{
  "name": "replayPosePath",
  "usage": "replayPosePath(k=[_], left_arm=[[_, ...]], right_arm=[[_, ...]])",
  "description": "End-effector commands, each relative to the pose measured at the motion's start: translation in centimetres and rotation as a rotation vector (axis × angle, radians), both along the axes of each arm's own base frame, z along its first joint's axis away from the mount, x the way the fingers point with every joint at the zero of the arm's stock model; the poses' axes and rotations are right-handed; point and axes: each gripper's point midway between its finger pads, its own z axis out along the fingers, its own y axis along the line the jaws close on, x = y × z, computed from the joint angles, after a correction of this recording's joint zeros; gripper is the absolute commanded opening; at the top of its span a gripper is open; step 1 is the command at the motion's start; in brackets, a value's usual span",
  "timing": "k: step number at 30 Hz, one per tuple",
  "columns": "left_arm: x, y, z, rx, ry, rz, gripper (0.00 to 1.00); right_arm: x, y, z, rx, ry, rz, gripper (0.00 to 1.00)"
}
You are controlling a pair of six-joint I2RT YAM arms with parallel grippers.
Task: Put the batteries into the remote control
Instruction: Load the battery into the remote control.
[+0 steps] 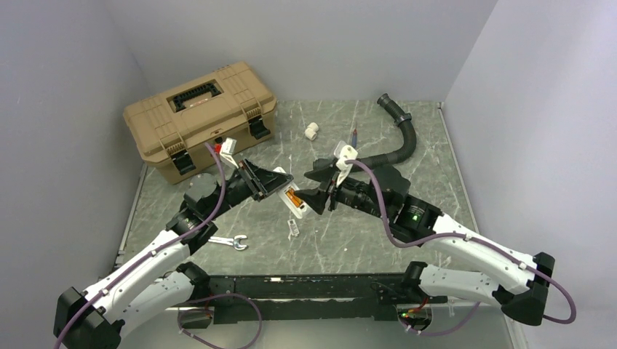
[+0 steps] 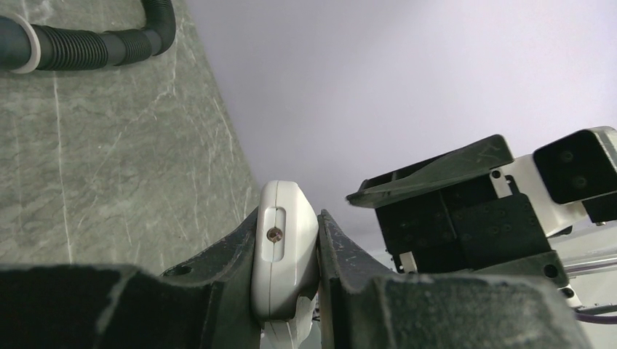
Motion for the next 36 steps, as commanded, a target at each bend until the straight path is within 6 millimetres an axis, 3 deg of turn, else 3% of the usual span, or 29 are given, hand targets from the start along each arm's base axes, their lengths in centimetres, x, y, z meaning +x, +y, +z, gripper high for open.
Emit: replayPosePath(k=[1, 7, 14, 21, 36], left_arm=[[-1.1, -0.1, 1.6, -0.030, -0.045, -0.047, 0.00], [-3.8, -1.5, 2.2, -0.028, -0.105, -0.239, 0.00], [-7.1, -2.7, 2.1, -0.022, -0.132, -0.460, 0.00], [-8.8, -3.6, 1.9, 0.029, -0.153, -0.544, 0.00], [-9.1, -4.2, 1.5, 0.030, -0.145, -0.574, 0.00]], right_arm=[[-0.9, -0.8, 3.8, 0.075, -0.136, 0.037, 0.58], [-6.5, -1.6, 3.1, -0.041, -0.390, 0.364, 0.52], [-9.0, -2.8, 2.1, -0.121, -0.469, 0.520, 0.45], [-9.4, -2.4, 1.4, -0.143, -0.487, 0.575, 0.41], [-9.8, -0.9, 0.8, -0.124, -0.474, 0.658, 0.37]])
